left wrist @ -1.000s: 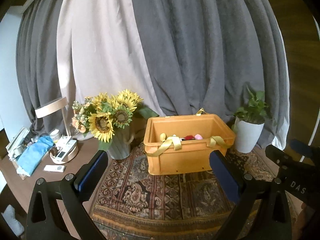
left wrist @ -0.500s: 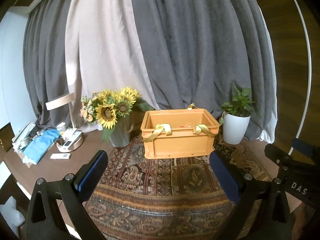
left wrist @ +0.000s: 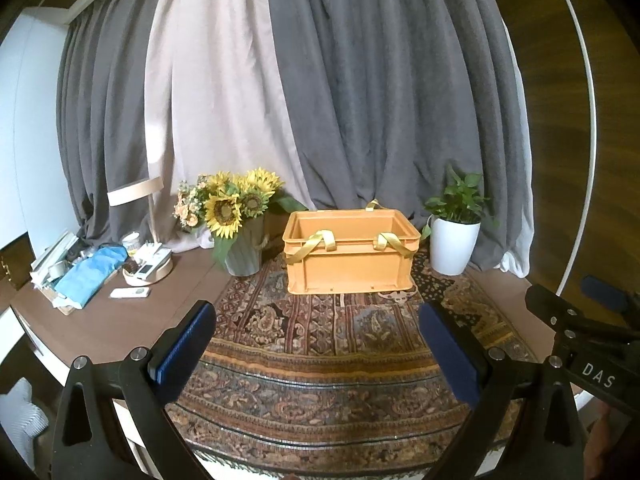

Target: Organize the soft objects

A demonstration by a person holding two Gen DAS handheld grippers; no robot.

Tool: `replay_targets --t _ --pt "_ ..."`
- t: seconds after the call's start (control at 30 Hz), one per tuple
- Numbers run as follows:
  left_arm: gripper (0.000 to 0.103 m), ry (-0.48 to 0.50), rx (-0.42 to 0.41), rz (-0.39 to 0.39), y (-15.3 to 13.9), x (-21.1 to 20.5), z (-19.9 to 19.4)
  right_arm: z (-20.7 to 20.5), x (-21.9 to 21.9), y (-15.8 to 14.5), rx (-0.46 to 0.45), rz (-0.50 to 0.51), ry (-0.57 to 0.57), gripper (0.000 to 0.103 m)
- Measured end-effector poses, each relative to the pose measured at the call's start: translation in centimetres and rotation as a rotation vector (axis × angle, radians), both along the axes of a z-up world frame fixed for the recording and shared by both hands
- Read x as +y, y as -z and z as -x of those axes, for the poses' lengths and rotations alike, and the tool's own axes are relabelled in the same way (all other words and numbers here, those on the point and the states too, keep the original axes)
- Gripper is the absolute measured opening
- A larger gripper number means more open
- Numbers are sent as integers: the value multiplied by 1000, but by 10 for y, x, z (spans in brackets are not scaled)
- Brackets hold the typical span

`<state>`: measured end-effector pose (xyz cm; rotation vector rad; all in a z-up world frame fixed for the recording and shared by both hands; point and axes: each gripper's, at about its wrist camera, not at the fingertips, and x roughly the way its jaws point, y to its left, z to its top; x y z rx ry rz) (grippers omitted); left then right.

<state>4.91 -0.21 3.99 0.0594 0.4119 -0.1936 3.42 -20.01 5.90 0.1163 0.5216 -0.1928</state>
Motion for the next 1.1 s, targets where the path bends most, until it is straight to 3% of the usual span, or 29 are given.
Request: replay_targets --t 0.57,1.1 --pt "103 13 -8 -5 0 4 42 44 7 1 -6 -3 14 88" --pt "103 41 -7 2 -1 2 43 49 5 -1 -13 -2 31 88"
